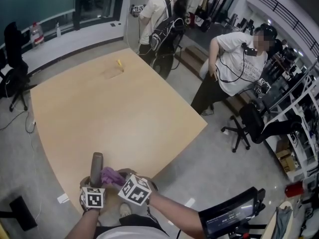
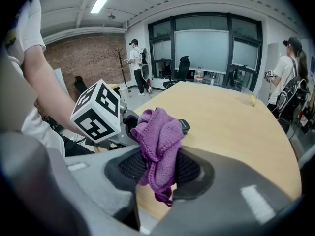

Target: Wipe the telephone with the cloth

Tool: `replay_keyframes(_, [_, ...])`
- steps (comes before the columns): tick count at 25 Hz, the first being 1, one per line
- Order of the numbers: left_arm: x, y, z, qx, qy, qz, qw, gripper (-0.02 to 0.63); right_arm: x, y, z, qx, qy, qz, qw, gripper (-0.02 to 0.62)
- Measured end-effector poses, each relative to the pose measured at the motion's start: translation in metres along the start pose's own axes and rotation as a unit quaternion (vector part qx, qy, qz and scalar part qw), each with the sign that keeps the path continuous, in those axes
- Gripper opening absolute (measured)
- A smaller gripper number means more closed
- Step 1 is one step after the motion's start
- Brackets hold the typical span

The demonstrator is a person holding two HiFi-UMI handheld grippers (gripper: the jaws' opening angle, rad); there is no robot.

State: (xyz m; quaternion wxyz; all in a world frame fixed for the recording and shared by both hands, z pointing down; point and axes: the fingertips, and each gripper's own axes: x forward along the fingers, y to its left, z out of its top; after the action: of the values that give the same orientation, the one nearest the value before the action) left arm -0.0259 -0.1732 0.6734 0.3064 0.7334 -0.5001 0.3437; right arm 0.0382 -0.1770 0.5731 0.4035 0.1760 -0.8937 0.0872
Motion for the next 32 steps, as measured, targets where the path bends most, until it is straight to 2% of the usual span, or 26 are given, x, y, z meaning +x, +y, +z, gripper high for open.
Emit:
replay_keyframes(8, [0.017,-0.005,-0.004,-0.008,-0.007,0.002,0.9999,0.336,-0.002,-0.014,-0.013,0.017,0.009,-0.017,1.000,0.140])
replay_keyframes(11, [0.021,-0.013,0.007,-0.006,-0.017,0.003,0.9998,0.334,-0.008,-0.023,-0.021,0.019,0.011,-0.023,0.999,0.140])
replay_keyframes(19, [-0.004,-0.012,0.030,-0.020,-0.049,0.009,0.9985,0.342,-0.019,-0.016,-0.014,0.034,0.010,-0.018,0.999,0.140])
replay_keyframes(32, [0.008,-0.014,0.041,-0.016,-0.055,0.010,0.9983,0.267,-0.025,-0.022,-0.028,0.048,0.018,-0.023,0.998,0.140])
